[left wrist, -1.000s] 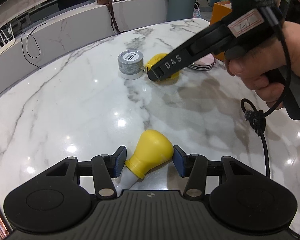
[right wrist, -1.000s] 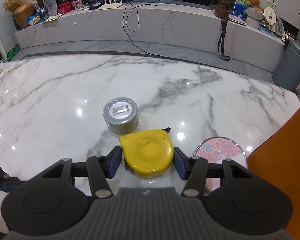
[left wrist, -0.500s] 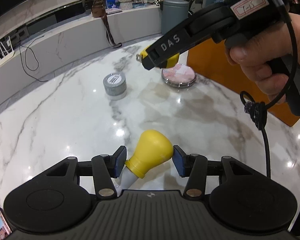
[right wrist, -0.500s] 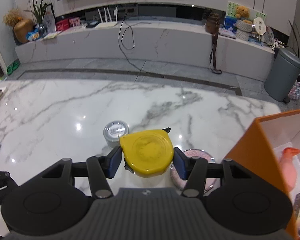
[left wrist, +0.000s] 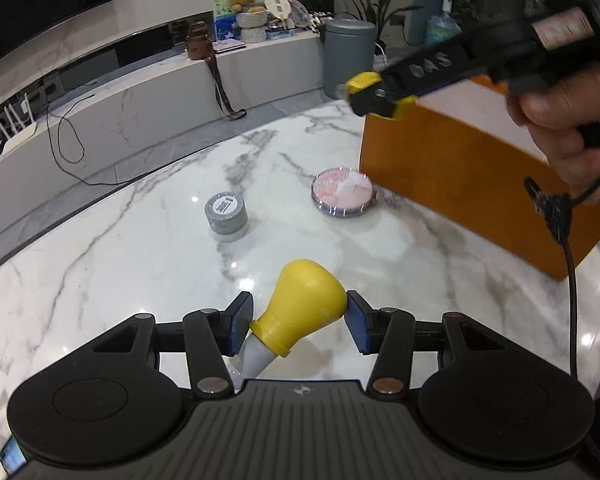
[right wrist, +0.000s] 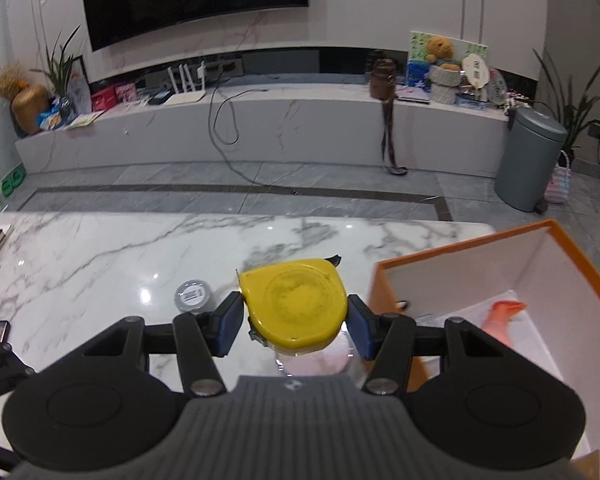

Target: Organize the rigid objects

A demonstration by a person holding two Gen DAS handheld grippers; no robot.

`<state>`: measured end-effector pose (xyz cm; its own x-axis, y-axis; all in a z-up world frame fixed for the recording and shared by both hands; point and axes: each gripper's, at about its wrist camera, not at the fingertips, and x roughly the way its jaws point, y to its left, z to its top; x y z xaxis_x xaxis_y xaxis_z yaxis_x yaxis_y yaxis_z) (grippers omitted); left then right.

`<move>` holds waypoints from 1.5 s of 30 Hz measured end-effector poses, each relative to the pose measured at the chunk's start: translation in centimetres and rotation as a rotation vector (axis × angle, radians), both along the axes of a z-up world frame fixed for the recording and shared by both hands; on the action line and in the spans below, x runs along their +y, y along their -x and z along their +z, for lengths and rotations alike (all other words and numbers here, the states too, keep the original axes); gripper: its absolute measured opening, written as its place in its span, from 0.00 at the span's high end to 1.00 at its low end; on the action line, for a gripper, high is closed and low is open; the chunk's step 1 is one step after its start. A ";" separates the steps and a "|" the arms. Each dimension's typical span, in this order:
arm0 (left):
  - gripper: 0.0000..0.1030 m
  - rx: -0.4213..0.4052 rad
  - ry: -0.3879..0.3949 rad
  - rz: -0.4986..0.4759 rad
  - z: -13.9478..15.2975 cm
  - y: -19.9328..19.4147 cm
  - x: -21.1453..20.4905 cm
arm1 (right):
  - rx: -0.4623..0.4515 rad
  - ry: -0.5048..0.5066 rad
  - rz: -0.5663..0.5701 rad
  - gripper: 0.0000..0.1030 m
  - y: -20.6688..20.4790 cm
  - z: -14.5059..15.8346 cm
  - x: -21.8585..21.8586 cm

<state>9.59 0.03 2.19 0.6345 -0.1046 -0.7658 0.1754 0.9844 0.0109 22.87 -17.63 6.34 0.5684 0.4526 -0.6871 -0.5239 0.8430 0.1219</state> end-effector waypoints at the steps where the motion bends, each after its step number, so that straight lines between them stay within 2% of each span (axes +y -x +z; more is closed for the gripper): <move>1: 0.45 -0.003 0.004 0.002 0.2 0.0 -0.2 | -0.004 -0.004 -0.006 0.46 0.1 0.2 -0.5; 12: 0.45 -0.047 -0.025 -0.032 3.1 -0.9 -3.7 | -0.026 -0.044 -0.069 0.46 0.3 1.7 -5.3; 26: 0.45 -0.120 -0.074 -0.136 6.6 -5.3 -10.0 | -0.017 -0.062 -0.188 0.46 -0.9 1.7 -12.4; 36: 0.45 -0.116 -0.110 -0.230 6.4 -9.1 -15.6 | 0.032 -0.069 -0.303 0.46 -2.2 0.7 -17.6; 45: 0.45 -0.065 -0.137 -0.302 4.1 -12.8 -20.6 | 0.122 -0.043 -0.405 0.46 -4.3 -1.4 -21.0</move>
<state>22.38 -20.58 6.26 0.6383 -0.1946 -0.7448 0.4536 0.8768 0.1597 27.22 -38.61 4.99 0.6216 0.2392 -0.7459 -0.1307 0.9706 0.2023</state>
